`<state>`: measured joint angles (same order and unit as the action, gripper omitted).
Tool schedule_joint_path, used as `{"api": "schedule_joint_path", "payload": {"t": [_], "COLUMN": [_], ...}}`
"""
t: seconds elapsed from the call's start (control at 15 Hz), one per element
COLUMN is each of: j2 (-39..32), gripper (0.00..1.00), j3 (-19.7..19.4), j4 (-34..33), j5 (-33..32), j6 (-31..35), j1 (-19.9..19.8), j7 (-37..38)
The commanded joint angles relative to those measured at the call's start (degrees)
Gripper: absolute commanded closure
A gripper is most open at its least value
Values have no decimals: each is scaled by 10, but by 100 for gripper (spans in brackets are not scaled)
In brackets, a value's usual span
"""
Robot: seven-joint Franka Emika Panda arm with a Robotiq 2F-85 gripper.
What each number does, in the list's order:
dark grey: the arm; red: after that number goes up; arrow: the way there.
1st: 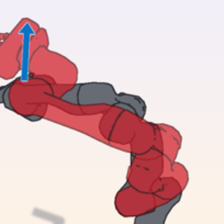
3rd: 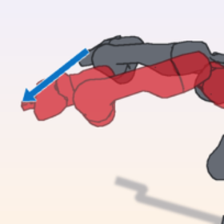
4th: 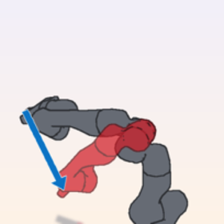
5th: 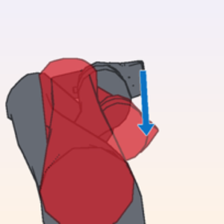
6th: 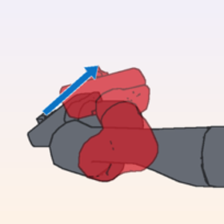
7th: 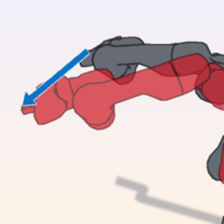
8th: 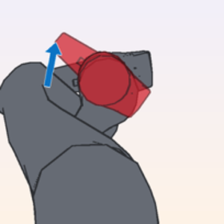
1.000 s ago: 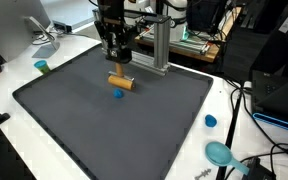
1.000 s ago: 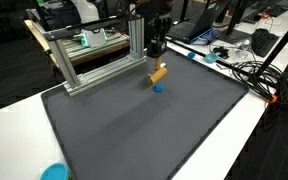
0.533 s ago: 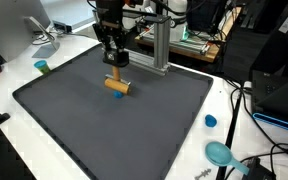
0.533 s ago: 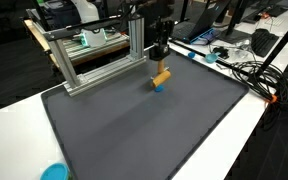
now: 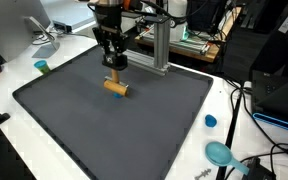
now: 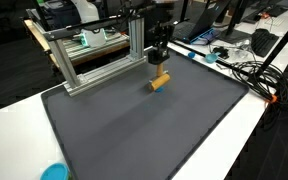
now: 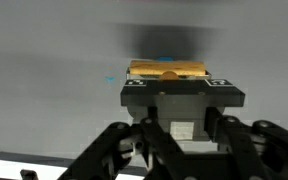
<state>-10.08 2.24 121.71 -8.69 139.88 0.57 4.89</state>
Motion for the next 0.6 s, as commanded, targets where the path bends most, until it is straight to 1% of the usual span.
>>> {"api": "schedule_joint_path", "payload": {"t": [0.0,0.53], "j2": [-15,-42], "gripper": [78,78], "j3": [-13,-20], "j4": [-15,-20], "j5": [-16,-18], "j6": [1,-12], "j1": [11,12], "j7": [20,26]}}
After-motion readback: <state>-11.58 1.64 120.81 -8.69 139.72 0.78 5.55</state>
